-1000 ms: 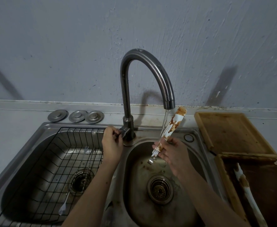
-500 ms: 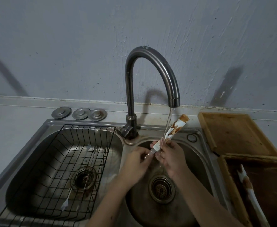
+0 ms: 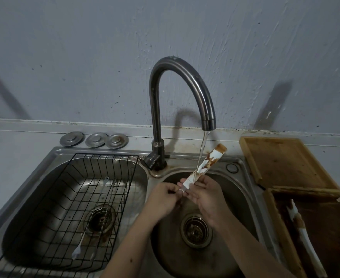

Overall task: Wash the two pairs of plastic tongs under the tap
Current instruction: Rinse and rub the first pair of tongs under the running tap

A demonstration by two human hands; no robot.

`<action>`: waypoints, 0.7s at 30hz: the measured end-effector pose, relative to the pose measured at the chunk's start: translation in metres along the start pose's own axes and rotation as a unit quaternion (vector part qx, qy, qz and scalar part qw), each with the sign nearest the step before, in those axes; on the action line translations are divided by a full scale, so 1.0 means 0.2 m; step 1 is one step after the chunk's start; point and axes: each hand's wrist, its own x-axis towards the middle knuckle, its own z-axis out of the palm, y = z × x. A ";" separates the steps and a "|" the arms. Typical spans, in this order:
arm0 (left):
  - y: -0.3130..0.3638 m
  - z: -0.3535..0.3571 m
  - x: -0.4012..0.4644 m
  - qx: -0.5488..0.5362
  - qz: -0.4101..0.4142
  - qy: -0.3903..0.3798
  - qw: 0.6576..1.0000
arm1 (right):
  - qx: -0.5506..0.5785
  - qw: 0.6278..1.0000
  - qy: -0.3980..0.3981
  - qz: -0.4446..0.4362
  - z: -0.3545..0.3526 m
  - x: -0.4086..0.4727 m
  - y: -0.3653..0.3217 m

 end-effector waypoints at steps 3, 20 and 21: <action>0.03 0.02 0.00 -0.016 0.000 -0.009 1.000 | -0.021 1.000 0.021 -0.004 0.00 0.00 -0.03; 0.08 0.04 0.02 -0.050 0.000 -0.034 0.998 | -0.063 0.998 0.012 -0.018 -0.03 -0.03 -0.12; 0.09 0.04 0.02 -0.042 0.003 -0.034 0.999 | -0.068 0.997 0.015 -0.021 -0.03 -0.03 -0.12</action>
